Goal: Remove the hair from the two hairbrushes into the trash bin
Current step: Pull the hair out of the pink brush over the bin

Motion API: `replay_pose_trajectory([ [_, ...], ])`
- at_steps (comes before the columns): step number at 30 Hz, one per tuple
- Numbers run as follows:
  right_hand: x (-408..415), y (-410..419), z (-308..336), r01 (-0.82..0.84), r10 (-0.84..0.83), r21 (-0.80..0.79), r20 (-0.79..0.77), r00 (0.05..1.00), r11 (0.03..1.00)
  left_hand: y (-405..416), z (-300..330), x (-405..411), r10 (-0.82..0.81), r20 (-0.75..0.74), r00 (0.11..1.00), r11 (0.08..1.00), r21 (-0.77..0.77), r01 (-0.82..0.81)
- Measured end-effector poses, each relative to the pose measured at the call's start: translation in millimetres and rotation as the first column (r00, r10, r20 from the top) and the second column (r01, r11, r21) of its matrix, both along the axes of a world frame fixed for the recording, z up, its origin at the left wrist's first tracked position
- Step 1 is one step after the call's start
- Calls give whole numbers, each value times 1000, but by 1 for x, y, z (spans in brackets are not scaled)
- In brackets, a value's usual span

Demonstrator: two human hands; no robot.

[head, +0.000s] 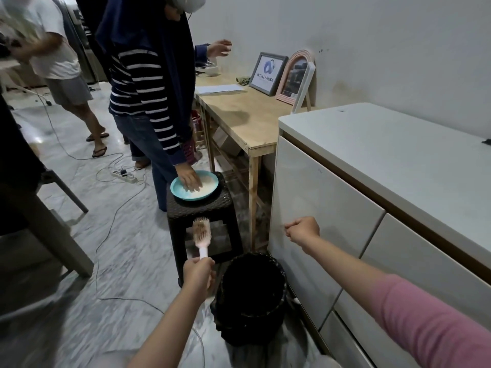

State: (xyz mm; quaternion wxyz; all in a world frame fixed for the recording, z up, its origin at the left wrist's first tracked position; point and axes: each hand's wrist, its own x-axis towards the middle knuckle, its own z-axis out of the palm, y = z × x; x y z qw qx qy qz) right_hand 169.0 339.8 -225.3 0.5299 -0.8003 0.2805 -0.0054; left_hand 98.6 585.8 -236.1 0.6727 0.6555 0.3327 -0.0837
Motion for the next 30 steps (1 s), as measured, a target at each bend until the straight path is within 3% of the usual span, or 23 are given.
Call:
replay_pose_trajectory([
  [5,0,10,-2,-59,57,-38,-59,997,998,-9,11,0,-51,91,995,998,41,48],
  [12,6,15,-4,-33,28,-94,-60,998,995,2,18,8,129,191,973,987,66,-143],
  [17,3,21,2,-115,105,-101,-101,989,988,6,21,6,26,171,985,997,73,-39],
  [25,5,29,11,-334,331,16,-192,924,942,-7,35,0,-127,204,971,988,110,106],
  [30,3,43,33,-297,302,93,-42,952,950,-22,50,-1,-287,172,942,954,135,266],
])
